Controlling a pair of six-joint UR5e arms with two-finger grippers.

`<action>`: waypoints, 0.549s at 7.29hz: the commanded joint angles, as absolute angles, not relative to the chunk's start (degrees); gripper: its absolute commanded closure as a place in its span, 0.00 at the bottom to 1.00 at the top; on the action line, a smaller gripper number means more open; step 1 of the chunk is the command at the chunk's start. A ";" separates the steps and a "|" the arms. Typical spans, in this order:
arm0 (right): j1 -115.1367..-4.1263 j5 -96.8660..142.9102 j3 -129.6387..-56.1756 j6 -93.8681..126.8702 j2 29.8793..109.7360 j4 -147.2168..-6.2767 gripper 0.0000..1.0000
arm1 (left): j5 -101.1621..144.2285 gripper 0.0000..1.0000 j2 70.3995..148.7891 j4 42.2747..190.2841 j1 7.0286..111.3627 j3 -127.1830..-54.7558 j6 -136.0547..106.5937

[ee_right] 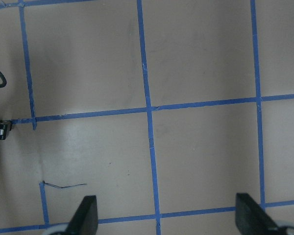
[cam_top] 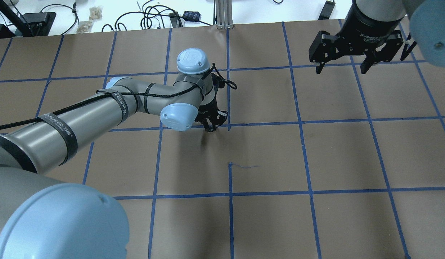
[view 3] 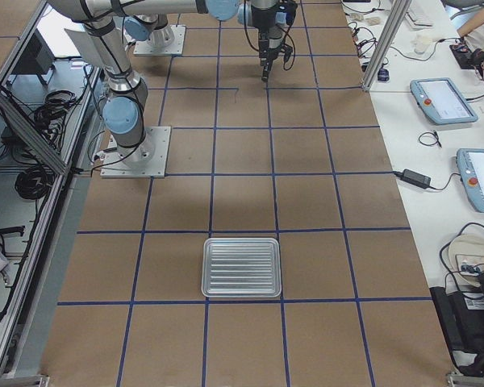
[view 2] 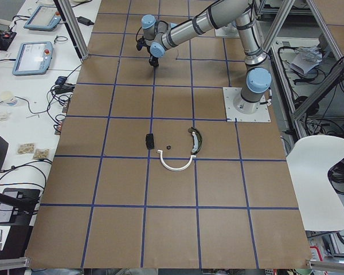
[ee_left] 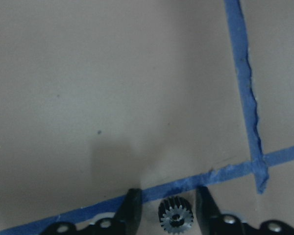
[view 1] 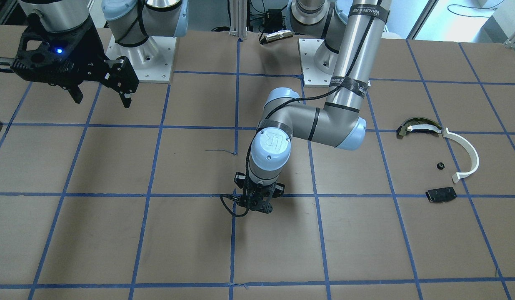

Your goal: Place bearing gear from tray to pile

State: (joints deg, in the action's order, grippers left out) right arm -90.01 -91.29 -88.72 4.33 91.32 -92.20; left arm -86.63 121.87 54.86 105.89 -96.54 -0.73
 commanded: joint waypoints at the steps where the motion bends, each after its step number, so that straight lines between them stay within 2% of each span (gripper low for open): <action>1: -90.00 -91.49 -88.51 4.39 91.14 -92.29 0.00 | -86.92 1.00 120.07 55.72 103.29 -95.63 0.26; 4: -90.00 -91.41 -88.94 4.39 91.14 -92.11 0.00 | -87.45 1.00 116.55 67.80 89.00 -90.11 12.77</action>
State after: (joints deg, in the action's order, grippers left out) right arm -90.00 -91.47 -88.76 4.38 91.16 -92.21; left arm -86.99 117.99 62.36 95.23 -92.36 6.15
